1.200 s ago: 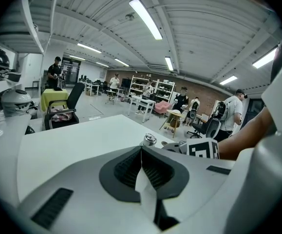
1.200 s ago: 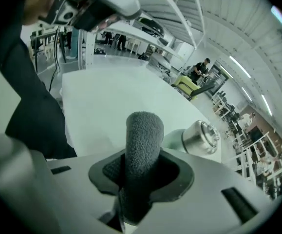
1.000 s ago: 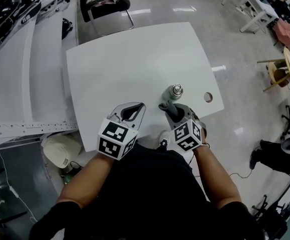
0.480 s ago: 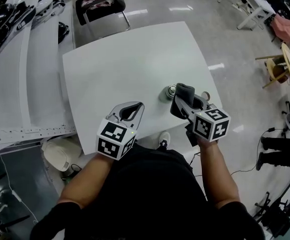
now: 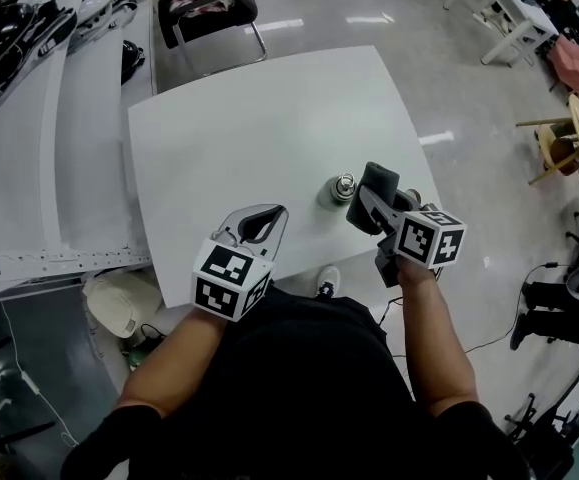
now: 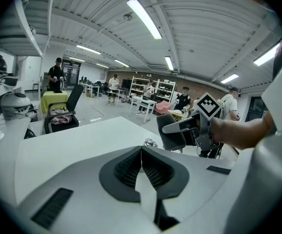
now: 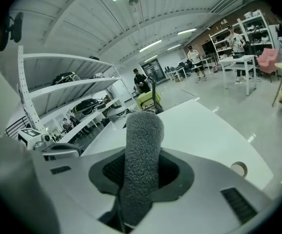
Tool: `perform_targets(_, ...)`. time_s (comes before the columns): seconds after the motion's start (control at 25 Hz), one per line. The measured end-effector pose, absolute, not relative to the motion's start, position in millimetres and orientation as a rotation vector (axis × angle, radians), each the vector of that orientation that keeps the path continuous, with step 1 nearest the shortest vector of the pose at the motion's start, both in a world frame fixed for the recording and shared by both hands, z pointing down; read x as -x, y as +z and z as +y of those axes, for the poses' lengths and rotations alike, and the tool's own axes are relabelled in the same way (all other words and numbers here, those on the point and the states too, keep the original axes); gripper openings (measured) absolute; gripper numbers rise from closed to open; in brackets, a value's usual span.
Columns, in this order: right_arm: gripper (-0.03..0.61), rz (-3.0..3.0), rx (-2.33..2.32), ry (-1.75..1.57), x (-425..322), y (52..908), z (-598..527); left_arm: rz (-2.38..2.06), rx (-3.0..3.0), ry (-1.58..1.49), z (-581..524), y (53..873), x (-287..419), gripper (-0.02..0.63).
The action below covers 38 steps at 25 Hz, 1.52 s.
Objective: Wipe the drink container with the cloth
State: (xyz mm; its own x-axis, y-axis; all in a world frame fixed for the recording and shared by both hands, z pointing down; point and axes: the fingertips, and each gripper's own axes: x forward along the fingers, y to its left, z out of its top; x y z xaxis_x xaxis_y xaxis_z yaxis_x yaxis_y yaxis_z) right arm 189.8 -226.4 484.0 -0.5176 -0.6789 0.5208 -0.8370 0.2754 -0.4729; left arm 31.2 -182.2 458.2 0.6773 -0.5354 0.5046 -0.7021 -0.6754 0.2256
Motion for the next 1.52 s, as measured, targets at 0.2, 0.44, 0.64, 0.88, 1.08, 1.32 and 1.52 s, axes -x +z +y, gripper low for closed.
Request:
perform_targets(0.2, 0.115, -2.325, -1.381, 1.082, -193, 490, -230, -0.988, -2.473, 0.563, -186, 459, -35, 0.017)
perform_targets(0.44, 0.116, -2.309, -1.347, 1.102, -199, 503, -232, -1.009, -2.457, 0.555, -190, 461, -42, 0.017)
perform_targets(0.64, 0.115, -2.295, -1.318, 1.136, -205, 517, -233, -1.026, -2.446, 0.552, -192, 464, -50, 0.017)
perform_targets(0.88, 0.115, -2.277, -1.270, 1.166, -213, 536, -233, -1.051, -2.423, 0.558, -194, 468, -60, 0.017)
perform_targets(1.08, 0.115, -2.267, -1.229, 1.187, -218, 553, -234, -1.082, -2.413, 0.562, -192, 468, -65, 0.016)
perform_targets(1.32, 0.115, -2.268, -1.177, 1.212, -222, 568, -235, -1.131, -2.391, 0.564, -192, 468, -70, 0.017)
perform_targets(1.52, 0.115, -2.257, -1.133, 1.239, -223, 587, -234, -1.167, -2.366, 0.572, -188, 470, -74, 0.017)
